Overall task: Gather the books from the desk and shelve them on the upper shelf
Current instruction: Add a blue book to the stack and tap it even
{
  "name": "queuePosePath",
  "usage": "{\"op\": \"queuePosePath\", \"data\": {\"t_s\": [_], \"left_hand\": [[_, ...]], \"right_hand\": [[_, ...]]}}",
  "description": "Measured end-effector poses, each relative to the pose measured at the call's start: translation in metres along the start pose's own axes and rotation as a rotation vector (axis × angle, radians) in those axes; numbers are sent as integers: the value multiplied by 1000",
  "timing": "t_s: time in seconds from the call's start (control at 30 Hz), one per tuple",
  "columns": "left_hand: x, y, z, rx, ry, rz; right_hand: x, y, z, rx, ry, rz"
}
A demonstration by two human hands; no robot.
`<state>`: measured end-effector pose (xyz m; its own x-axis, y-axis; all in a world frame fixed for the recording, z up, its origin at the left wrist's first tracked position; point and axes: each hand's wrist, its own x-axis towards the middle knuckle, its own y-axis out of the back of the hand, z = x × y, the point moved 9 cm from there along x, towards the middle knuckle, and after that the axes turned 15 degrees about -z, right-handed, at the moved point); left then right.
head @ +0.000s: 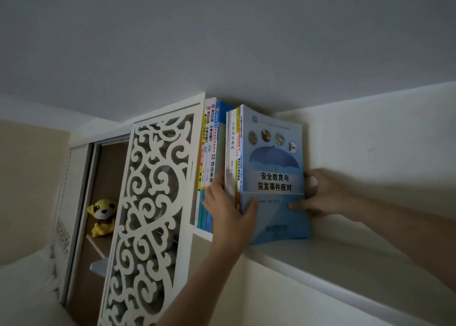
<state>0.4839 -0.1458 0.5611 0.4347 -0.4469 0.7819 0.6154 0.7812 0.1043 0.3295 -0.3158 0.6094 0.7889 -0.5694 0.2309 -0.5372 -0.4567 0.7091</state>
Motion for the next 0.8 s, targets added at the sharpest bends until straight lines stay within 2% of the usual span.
{"op": "queuePosePath", "data": {"t_s": [0.07, 0.13, 0.2, 0.23, 0.3, 0.43, 0.53, 0.8], "left_hand": [[-13, 0, 0, 5, -102, -160], [-25, 4, -4, 50, -167, -294], [-31, 12, -10, 119, -182, -368], [-32, 15, -12, 149, -177, -391], [-33, 18, -8, 247, -200, -371], [-29, 15, 5, 456, -246, -299], [-26, 15, 2, 479, -249, -329], [-21, 21, -8, 494, -274, -308]], "right_hand": [[-12, 5, -23, -327, 8, 182], [-18, -20, -41, -474, 50, 92], [-23, -59, -46, -240, 46, -126], [-24, -74, -51, -156, 42, -170], [-22, -91, -64, -182, 54, -162], [-9, -96, -71, -198, 84, -46], [-5, -94, -68, -191, 136, 3], [6, -85, -57, -184, 113, -56]]}}
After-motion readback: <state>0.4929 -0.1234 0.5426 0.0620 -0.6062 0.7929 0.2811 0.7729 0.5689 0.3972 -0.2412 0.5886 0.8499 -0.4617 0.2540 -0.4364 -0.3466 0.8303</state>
